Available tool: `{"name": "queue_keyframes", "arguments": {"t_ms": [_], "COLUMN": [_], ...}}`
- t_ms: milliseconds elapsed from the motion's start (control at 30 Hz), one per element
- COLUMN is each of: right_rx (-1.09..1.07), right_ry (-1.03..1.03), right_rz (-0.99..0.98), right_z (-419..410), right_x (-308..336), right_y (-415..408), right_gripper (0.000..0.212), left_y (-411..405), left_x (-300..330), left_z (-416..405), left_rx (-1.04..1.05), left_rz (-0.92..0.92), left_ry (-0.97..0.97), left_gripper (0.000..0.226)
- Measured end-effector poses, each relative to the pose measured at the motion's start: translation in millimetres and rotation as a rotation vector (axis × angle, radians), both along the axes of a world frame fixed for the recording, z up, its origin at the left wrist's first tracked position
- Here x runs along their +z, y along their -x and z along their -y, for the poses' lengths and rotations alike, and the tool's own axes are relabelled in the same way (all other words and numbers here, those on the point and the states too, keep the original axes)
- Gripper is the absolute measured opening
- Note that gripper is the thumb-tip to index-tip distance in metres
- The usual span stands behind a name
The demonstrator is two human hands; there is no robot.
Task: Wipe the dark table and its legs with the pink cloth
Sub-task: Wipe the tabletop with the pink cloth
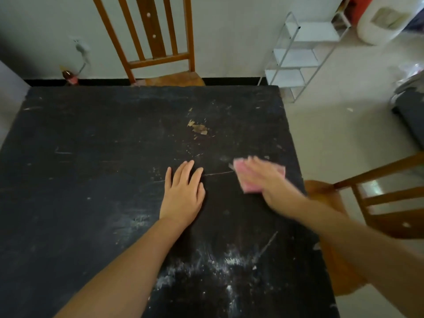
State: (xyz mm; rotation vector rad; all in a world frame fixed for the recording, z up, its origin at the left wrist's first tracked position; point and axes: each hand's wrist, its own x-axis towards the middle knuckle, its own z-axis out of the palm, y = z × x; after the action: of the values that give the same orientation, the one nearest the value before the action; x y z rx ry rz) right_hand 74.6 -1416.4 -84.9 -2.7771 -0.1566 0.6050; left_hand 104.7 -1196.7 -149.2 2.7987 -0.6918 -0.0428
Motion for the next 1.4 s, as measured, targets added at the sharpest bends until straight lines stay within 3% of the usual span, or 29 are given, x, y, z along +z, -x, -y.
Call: {"name": "queue_keyframes", "arguments": {"t_ms": [67,133,200,267,300,367,467,633,700,767,867,900,933,1000,1067,1133,1233,1400], "right_rx": [0.164,0.235,0.015,-0.245,-0.332,-0.409,-0.39,-0.386,-0.356,-0.369,-0.654,-0.779,-0.883,-1.017,-0.975,-0.848,-0.635,-0.452], "right_ry": [0.042,-0.134,-0.441,-0.553,-0.511,-0.312,0.009,0.014,0.047,-0.096,-0.756,-0.827,-0.778,-0.437,-0.077,0.091,-0.057,-0.46], "right_rz": [-0.16,-0.197,-0.08,0.206,0.302,0.296,-0.026,0.186,0.115,0.094,0.262,0.324,0.362,0.393,0.327,0.302,0.346,0.37], "right_z": [-25,-30,-9,12,23,36,24,-51,-87,-118,-125,-112,-97,-61,-44,-59,-110,-170], "right_x": [2,-8,-10,1,3,3,-24,-74,-69,-59,-31,-25,-18,-16,-25,-44,-59,-55], "right_y": [74,123,122,89,68,36,54,169,190,199,208,209,207,199,195,192,182,198], "right_gripper": [0.086,0.089,0.065,0.054,0.055,0.064,0.086,0.109,0.102,0.087,0.063,0.053,0.043,0.031,0.029,0.05,0.071,0.058], "left_y": [0,1,2,2,2,2,3,-2,6,29,82,101,119,154,187,215,242,259], "left_x": [2,4,6,7,6,3,1,11,20,29,34,34,34,32,28,22,9,4], "left_z": [0,0,0,-1,-1,-2,-4,-9,-21,-39,-74,-87,-101,-128,-153,-173,-193,-196], "left_rx": [-0.002,-0.013,-0.015,-0.016,-0.019,-0.015,-0.008,-0.017,-0.054,-0.093,-0.166,-0.176,-0.17,-0.141,-0.118,-0.099,-0.015,0.113], "left_rz": [-0.02,-0.034,-0.033,-0.041,-0.043,-0.03,-0.023,-0.198,-0.248,-0.189,-0.134,-0.128,-0.12,-0.088,-0.055,-0.027,-0.034,-0.031], "left_ry": [-0.005,-0.002,0.014,0.029,0.026,0.043,0.127,0.232,0.253,0.279,0.269,0.264,0.263,0.274,0.276,0.242,0.166,0.03], "left_gripper": [0.051,0.054,0.057,0.051,0.046,0.043,0.044,0.04,0.038,0.036,0.037,0.04,0.043,0.045,0.044,0.045,0.047,0.046]}}
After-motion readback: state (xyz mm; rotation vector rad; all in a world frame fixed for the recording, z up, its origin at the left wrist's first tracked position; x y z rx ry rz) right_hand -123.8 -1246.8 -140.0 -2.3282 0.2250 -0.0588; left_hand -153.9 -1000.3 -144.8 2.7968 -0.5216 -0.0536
